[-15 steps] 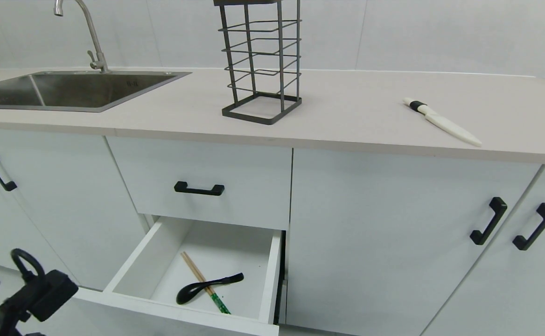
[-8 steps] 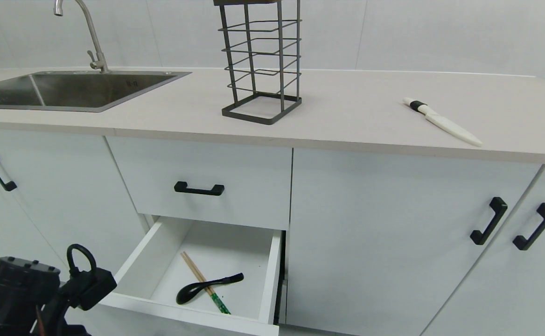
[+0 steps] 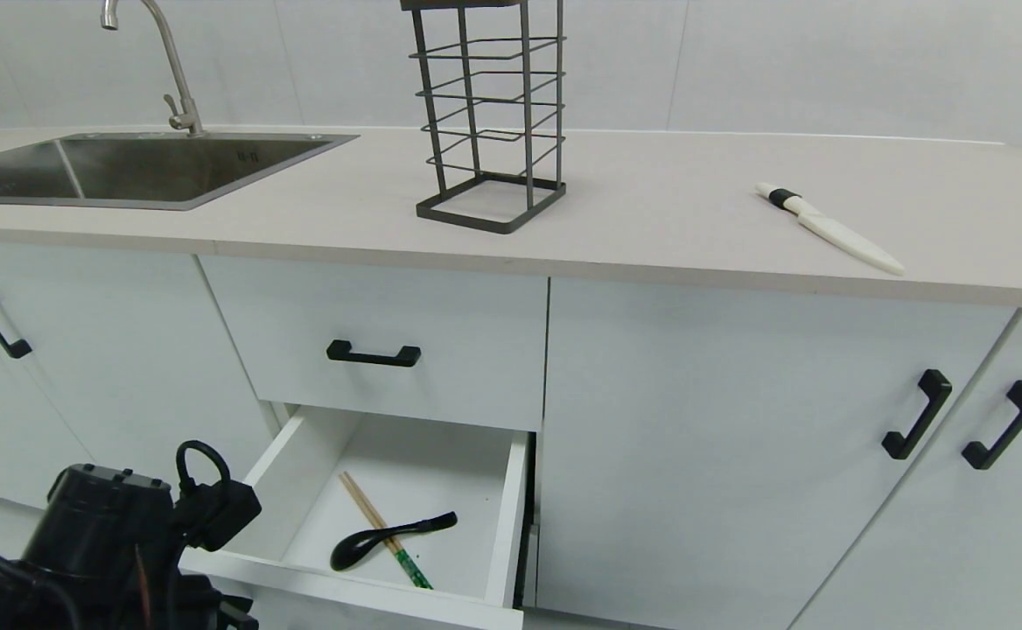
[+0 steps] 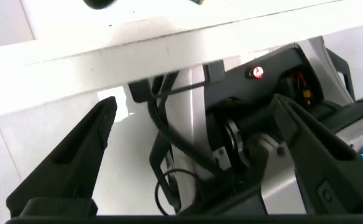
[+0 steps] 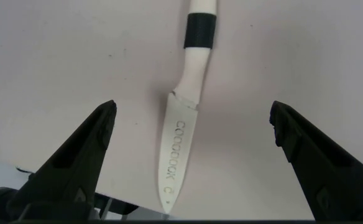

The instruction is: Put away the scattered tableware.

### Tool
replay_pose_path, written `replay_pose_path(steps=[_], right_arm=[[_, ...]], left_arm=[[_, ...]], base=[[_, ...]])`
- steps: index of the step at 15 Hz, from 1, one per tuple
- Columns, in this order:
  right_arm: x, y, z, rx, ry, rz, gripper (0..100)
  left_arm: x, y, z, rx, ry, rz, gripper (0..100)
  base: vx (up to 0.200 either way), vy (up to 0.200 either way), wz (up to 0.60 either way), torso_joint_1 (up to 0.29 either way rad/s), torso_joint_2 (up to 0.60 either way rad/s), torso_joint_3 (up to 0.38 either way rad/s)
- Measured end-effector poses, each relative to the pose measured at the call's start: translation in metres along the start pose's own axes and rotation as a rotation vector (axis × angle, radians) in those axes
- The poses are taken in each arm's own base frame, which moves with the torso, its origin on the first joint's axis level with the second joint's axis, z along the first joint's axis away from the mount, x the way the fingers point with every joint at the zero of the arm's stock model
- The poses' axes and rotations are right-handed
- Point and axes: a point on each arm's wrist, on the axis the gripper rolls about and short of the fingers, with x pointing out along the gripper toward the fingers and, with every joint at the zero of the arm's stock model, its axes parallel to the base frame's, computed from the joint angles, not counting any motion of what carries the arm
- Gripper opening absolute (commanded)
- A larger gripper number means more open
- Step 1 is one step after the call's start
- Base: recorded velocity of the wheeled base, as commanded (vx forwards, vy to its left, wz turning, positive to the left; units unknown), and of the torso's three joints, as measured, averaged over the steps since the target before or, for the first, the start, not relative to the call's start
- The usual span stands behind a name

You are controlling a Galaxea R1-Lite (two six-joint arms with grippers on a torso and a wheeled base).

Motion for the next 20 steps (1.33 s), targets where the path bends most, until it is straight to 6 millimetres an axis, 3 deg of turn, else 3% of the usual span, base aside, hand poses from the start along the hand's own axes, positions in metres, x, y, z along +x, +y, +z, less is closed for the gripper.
replay_pose_path(steps=[10,14,20], right_arm=[[0.0,0.0,0.0,0.0,0.0,0.0,100],[0.0,0.0,0.0,0.0,0.0,0.0,100],[0.0,0.0,0.0,0.0,0.0,0.0,100]], left_arm=[[0.037,0.01,0.024,0.047,-0.18,-0.003,100],[0.055,0.015,0.043,0.092,-0.343,-0.005,100],[0.083,0.022,0.045,0.125,-0.487,-0.009,100]], base=[[0.0,0.0,0.0,0.0,0.0,0.0],[0.0,0.0,0.0,0.0,0.0,0.0],[0.0,0.0,0.0,0.0,0.0,0.0]])
